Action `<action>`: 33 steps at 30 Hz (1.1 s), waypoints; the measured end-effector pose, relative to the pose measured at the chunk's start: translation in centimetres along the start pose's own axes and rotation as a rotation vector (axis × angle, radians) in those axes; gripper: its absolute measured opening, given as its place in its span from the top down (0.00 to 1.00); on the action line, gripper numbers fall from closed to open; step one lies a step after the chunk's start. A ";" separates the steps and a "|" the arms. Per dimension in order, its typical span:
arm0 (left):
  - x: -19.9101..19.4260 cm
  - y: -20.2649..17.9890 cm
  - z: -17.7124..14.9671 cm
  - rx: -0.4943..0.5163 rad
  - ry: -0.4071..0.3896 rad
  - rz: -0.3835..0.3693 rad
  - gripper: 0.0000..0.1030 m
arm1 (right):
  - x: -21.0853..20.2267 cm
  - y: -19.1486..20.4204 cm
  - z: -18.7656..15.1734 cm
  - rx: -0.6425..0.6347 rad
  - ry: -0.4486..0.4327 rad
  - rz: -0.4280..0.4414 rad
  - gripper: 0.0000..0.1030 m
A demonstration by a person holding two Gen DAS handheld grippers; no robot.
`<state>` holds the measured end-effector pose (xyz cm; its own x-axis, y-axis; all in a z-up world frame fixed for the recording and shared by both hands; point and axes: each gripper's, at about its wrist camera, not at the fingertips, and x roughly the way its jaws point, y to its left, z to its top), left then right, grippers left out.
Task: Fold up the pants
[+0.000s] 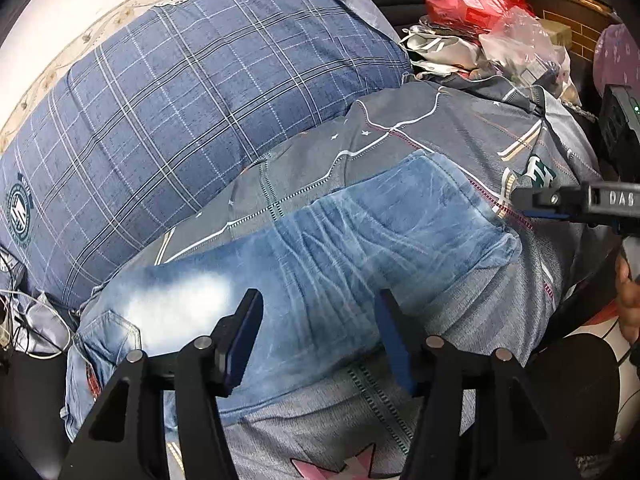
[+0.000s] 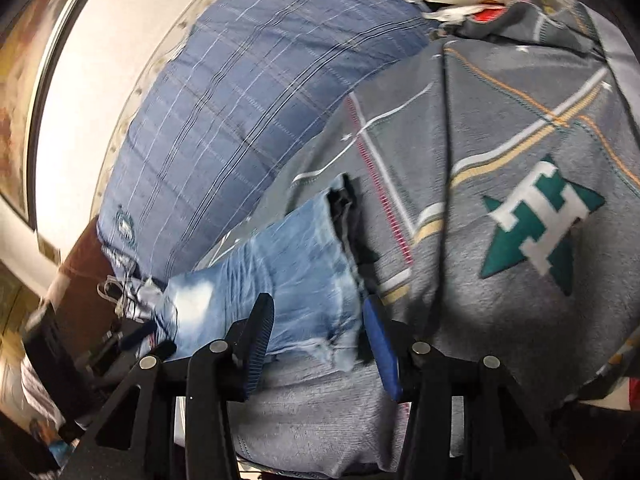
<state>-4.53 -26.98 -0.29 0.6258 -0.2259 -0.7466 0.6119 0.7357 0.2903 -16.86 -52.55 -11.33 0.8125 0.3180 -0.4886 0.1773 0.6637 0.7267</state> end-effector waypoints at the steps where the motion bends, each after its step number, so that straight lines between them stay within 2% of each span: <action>1: 0.3 0.1 0.3 -0.003 0.008 -0.010 0.43 | 0.2 0.1 -0.1 -0.020 0.006 -0.006 0.49; 4: 1.7 0.4 1.4 -0.045 0.028 -0.070 0.43 | 1.4 0.7 -0.3 -0.064 0.026 -0.031 0.49; 7: 3.8 0.3 3.8 -0.089 0.045 -0.181 0.42 | 2.4 0.5 -0.6 -0.066 0.030 -0.059 0.49; 9: 5.9 -0.8 5.9 -0.067 0.064 -0.236 0.42 | 3.0 0.3 -0.7 -0.061 0.029 -0.071 0.48; 12: 8.7 -3.2 8.7 -0.026 0.079 -0.277 0.42 | 3.6 -0.2 -0.6 -0.041 0.031 -0.064 0.46; 15: 11.8 -4.7 11.2 -0.029 0.126 -0.369 0.42 | 3.7 -0.5 -0.1 -0.032 0.015 -0.074 0.46; 19: 15.2 -6.4 13.5 -0.042 0.153 -0.462 0.42 | 4.6 -1.2 0.6 -0.018 0.044 -0.116 0.46; 25: 19.3 -10.3 14.6 0.104 0.251 -0.543 0.40 | 6.1 -0.9 1.0 -0.036 0.089 -0.085 0.44; 27: 19.1 -11.2 14.5 0.164 0.228 -0.527 0.39 | 6.7 -0.3 1.2 -0.064 0.104 -0.080 0.44; 28: 19.0 -11.6 14.4 0.189 0.228 -0.516 0.48 | 7.0 -0.1 1.2 -0.076 0.113 -0.081 0.45; 29: 18.7 -11.8 14.3 0.222 0.220 -0.494 0.58 | 7.2 0.3 1.2 -0.094 0.120 -0.090 0.51; 30: 18.3 -11.9 14.3 0.243 0.215 -0.491 0.72 | 7.4 0.5 1.2 -0.107 0.133 -0.092 0.70; 31: 18.0 -11.8 14.4 0.245 0.215 -0.503 0.78 | 7.7 0.5 1.2 -0.106 0.150 -0.083 0.75; 33: 16.8 -10.9 14.5 0.233 0.187 -0.530 0.79 | 7.6 0.8 1.2 -0.090 0.141 -0.084 0.79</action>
<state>6.35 -48.06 -7.30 0.1242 -0.3920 -0.9116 0.9198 0.3901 -0.0424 -9.85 -50.40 -13.84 0.7102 0.3466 -0.6128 0.1853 0.7477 0.6376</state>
